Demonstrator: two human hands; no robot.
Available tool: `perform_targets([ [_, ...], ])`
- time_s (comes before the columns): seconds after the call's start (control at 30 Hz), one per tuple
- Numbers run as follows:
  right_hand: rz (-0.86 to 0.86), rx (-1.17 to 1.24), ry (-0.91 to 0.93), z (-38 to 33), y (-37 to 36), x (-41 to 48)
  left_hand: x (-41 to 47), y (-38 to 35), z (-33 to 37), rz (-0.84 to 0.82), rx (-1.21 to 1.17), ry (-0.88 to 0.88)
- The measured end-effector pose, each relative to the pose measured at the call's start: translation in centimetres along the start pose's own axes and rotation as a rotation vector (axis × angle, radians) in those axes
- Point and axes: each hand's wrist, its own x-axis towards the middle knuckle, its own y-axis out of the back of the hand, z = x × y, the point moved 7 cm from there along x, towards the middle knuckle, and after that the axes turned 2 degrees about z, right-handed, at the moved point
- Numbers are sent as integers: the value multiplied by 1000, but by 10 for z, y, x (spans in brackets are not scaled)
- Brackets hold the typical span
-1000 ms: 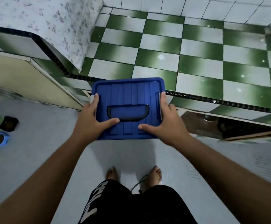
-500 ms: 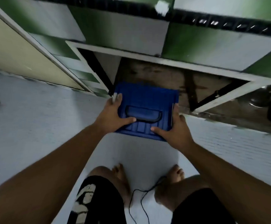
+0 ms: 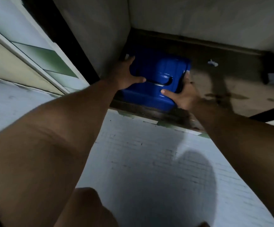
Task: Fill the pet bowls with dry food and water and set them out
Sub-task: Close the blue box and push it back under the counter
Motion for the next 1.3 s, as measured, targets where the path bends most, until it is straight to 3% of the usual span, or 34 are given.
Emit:
perform_targets([
  [0.3,13,-217,-68,-39,0,-7,13,-6,-8,-60,193,6],
  [0.43,19,-476,-90,-70,14,-20,3,9,19,-65,426,8],
  [0.57,35,-651,-53,-123,30,-58,-47,27,71,-78,373,21],
  [0.77,-36,-610,10,-199,67,-152,-150,78,119,-160,288,13],
  [0.97,-95,-497,55,-272,120,-261,-244,164,176,-86,132,-10],
  [1.3,305,-144,252,-410,274,-400,-355,330,339,72,2,-150],
])
